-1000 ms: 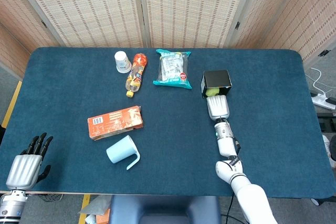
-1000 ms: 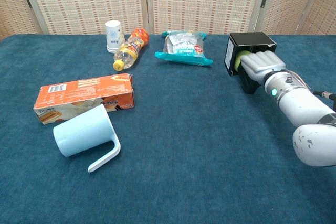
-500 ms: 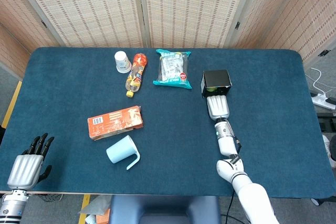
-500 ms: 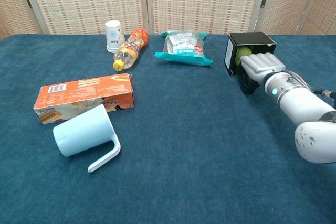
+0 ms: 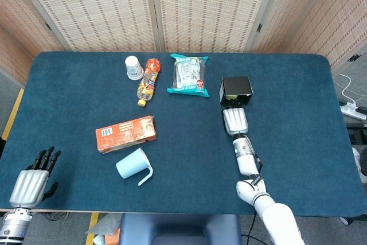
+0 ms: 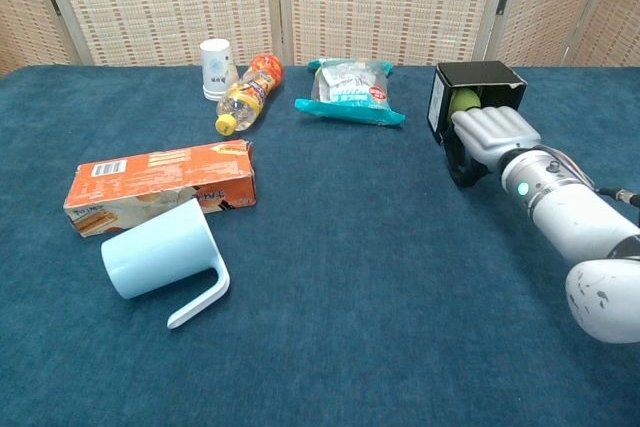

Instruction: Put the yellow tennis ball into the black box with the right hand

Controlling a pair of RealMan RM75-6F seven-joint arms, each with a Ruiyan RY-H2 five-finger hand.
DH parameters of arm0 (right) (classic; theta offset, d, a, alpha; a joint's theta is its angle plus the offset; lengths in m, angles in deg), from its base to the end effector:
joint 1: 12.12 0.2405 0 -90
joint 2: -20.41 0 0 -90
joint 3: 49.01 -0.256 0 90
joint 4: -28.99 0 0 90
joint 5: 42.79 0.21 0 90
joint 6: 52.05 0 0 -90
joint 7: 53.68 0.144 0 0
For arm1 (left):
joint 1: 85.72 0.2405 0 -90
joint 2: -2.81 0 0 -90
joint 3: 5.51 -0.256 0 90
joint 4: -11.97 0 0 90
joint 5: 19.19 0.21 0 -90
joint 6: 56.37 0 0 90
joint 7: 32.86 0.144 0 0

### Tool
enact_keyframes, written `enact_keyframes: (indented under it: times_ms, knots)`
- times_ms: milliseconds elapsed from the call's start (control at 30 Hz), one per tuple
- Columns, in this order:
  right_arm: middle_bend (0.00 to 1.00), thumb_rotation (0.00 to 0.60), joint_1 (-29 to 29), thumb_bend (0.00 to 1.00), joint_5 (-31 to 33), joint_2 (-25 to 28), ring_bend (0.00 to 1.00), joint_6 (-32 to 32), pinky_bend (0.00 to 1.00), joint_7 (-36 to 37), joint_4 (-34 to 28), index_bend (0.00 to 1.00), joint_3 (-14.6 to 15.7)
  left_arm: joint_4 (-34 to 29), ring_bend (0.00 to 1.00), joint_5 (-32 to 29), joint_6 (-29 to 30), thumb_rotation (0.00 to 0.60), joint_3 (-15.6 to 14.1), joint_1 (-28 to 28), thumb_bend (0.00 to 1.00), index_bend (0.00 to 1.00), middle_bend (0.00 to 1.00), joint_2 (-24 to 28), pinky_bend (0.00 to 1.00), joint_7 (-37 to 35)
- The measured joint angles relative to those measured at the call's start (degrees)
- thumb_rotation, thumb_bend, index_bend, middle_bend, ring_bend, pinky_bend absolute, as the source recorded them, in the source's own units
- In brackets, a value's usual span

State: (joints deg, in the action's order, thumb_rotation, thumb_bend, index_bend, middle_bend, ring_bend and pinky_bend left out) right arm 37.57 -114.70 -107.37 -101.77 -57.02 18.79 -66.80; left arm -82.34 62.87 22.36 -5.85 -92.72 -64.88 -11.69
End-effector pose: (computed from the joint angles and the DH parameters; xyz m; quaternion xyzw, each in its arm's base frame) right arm -0.2111 -0.4120 -0.0927 0.6778 -0.3408 0.3041 0.5762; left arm -0.3100 0.1775 0.1165 -0.6727 -0.3495 -0.2579 0.5990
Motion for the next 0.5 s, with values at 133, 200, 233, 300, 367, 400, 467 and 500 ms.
enact_keyframes:
  times_ms: [133,200,233,300,367,400,467,500]
  knots:
    - [0.28,0.6,-2.6,0.19,-0.9,0.7,0.06,-4.8,0.14,-0.4,-2.6,0.26,1.0,-0.1,0.09,0.3,0.0,0.6,-0.2,0.0,0.38,0.11,0.09,0.2,0.44,-0.5]
    - [0.29,0.6,-4.4,0.19,-1.4,1.7,0.06,-8.1,0.14,-1.0,-5.4,0.26,1.6,-0.2,0.09,0.4,-0.1,0.6,-0.3,0.0,0.37,0.11,0.09,0.3,0.44,-0.7]
    - [0.3,0.6,-5.6,0.19,-1.7,2.5,0.07,-9.9,0.14,-1.5,-7.6,0.26,1.9,-0.2,0.09,0.6,-0.1,0.6,-0.4,-0.1,0.37,0.11,0.09,0.3,0.44,-0.8]
    - [0.32,0.6,-7.4,0.19,-2.0,4.1,0.08,-11.8,0.14,-2.6,-11.8,0.27,2.4,-0.3,0.09,0.8,-0.2,0.6,-0.5,-0.1,0.37,0.11,0.09,0.4,0.44,-1.1]
    - [0.33,0.6,-9.6,0.19,-2.2,6.7,0.09,-13.6,0.14,-4.5,-18.1,0.27,3.1,-0.4,0.09,1.1,-0.3,0.6,-0.6,-0.1,0.37,0.11,0.09,0.5,0.44,-1.4]
    - [0.33,0.6,-10.6,0.19,-2.2,8.1,0.09,-14.2,0.14,-5.5,-21.4,0.27,3.3,-0.5,0.09,1.2,-0.3,0.6,-0.7,-0.2,0.38,0.11,0.09,0.5,0.44,-1.5]
    - [0.33,0.6,-12.8,0.18,-2.1,11.7,0.09,-15.7,0.14,-8.3,-30.0,0.27,3.9,-0.6,0.09,1.5,-0.3,0.6,-0.8,-0.2,0.38,0.11,0.09,0.6,0.44,-1.8]
    - [0.33,0.6,-13.9,0.18,-2.0,13.5,0.09,-16.3,0.14,-9.6,-34.1,0.27,4.2,-0.7,0.09,1.7,-0.3,0.6,-0.9,-0.2,0.38,0.11,0.09,0.7,0.44,-2.0]
